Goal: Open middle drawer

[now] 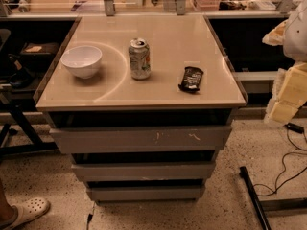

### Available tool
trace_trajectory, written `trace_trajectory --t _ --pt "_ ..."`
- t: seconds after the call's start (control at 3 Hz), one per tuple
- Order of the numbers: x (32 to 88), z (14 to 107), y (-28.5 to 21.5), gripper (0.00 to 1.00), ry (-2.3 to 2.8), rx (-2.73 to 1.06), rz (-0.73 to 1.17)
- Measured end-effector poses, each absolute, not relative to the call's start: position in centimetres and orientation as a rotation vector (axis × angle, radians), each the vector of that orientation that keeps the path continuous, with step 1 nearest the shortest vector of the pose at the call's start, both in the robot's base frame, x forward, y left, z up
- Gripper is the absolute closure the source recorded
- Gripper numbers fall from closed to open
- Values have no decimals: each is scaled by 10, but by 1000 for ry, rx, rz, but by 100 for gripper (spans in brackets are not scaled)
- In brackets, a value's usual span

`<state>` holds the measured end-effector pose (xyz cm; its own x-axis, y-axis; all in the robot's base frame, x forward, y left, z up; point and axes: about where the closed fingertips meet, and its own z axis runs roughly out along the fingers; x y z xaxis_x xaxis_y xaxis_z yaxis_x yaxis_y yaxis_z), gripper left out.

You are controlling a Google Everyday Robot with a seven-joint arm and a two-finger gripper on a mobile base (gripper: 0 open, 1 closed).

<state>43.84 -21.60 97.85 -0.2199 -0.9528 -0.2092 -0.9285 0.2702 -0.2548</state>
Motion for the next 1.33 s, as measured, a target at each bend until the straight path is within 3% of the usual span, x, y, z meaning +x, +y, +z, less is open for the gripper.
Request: trace_trajectory --t 0.67,1.33 --pt "430 969 -210 0 2241 -1704 -43" --pt "375 882 -165 0 2341 -1686 251"
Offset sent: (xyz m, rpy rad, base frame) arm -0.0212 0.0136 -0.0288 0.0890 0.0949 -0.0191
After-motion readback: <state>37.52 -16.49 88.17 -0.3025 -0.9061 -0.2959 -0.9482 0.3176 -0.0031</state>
